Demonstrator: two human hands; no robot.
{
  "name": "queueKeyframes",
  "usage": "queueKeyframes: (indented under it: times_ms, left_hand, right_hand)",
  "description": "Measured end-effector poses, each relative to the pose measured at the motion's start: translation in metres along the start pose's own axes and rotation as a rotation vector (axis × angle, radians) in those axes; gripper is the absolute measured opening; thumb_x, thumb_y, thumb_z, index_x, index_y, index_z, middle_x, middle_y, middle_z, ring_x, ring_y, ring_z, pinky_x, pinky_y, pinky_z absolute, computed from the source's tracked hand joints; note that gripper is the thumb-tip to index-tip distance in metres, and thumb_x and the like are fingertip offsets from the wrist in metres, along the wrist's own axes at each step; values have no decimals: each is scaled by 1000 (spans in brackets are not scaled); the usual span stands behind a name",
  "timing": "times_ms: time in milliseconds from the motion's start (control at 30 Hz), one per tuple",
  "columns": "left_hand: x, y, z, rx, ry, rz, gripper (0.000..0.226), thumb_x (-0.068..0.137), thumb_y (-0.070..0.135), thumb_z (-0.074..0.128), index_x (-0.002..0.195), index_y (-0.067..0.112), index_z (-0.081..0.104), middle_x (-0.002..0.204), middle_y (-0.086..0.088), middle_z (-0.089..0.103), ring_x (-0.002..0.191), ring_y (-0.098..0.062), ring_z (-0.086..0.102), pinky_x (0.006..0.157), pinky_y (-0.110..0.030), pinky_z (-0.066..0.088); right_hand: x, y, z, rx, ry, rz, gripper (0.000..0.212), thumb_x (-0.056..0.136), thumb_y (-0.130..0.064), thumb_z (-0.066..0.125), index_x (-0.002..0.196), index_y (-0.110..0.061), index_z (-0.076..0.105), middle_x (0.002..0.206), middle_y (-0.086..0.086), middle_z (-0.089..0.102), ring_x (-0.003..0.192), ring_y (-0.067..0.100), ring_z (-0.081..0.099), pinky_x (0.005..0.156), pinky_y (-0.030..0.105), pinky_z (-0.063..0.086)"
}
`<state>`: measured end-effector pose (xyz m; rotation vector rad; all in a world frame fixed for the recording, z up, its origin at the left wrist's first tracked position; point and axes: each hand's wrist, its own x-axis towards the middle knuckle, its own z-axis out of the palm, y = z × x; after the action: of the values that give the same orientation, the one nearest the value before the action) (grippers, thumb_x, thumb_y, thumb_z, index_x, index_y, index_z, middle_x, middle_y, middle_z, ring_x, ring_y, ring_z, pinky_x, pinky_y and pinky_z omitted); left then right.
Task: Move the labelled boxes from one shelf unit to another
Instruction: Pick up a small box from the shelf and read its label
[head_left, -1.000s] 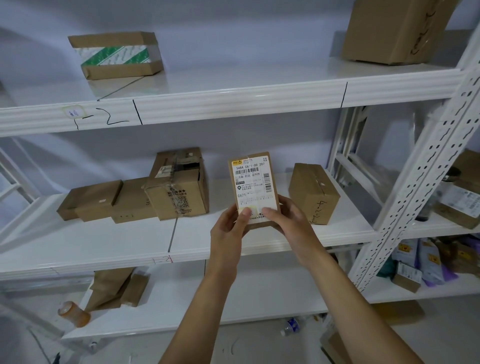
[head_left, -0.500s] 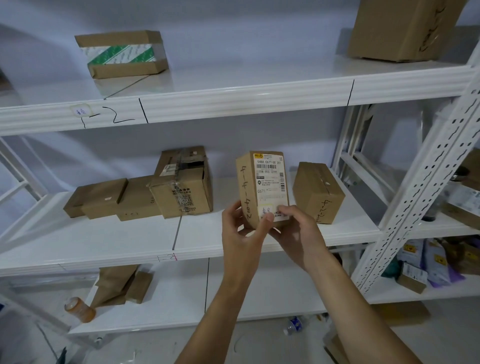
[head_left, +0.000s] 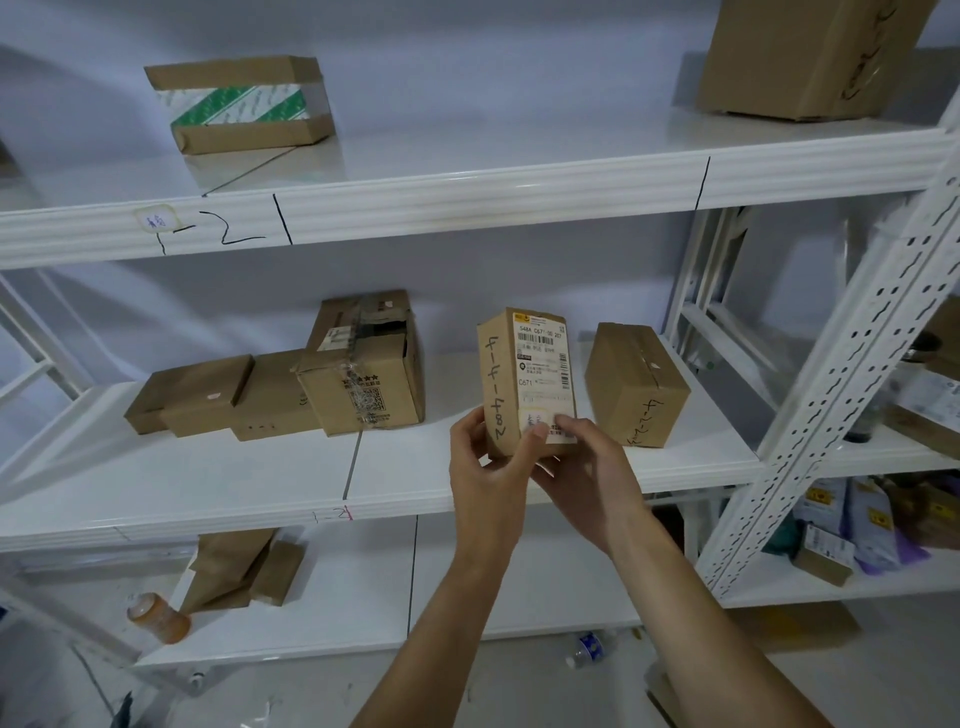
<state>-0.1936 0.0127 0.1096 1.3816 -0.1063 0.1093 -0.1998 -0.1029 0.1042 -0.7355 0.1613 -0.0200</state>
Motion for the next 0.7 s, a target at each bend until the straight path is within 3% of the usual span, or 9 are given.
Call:
queueKeyframes:
  times_ms: [100,233,367,500,700]
  left_hand:
    - [8,0,-6,-72,-33,-75,38,92,20,77,129,18,67,115,2,80,110,-16,75,92,-28,61]
    - [12,3,-12,-162,-80,-171,28,100,20,65,126,18,73,113,3,81,110,-14,76,93,-28,62]
    - [17,1,-17,-257,-118,-301,32,104,28,59,129,14,72,122,-9,78,121,-28,71,107,-44,56]
    - [20,-1,-20,-382,-193,-412,39,106,39,52,135,16,66,131,-17,73,132,-37,63,104,-44,55]
    - [20,-3,-23,-569,-260,-520,60,103,48,51,152,13,52,157,-23,50,149,-40,43,126,-51,32]
  right_hand:
    - [3,1,0,-109,27,-37,36,99,-17,58,135,-9,61,132,16,71,125,30,66,104,40,51]
    - [4,3,6,-364,62,-136,39,98,-23,66,136,-19,62,128,4,74,120,20,70,104,38,53]
    - [2,13,14,-608,190,-283,49,89,-35,77,132,-19,62,125,-4,74,116,14,71,100,32,58]
    - [-9,22,27,-703,309,-407,55,86,-32,81,130,-19,51,123,-6,70,109,7,70,87,18,59]
    - [-22,34,40,-943,333,-638,70,82,-47,79,136,-23,42,127,-8,65,108,8,69,86,25,62]
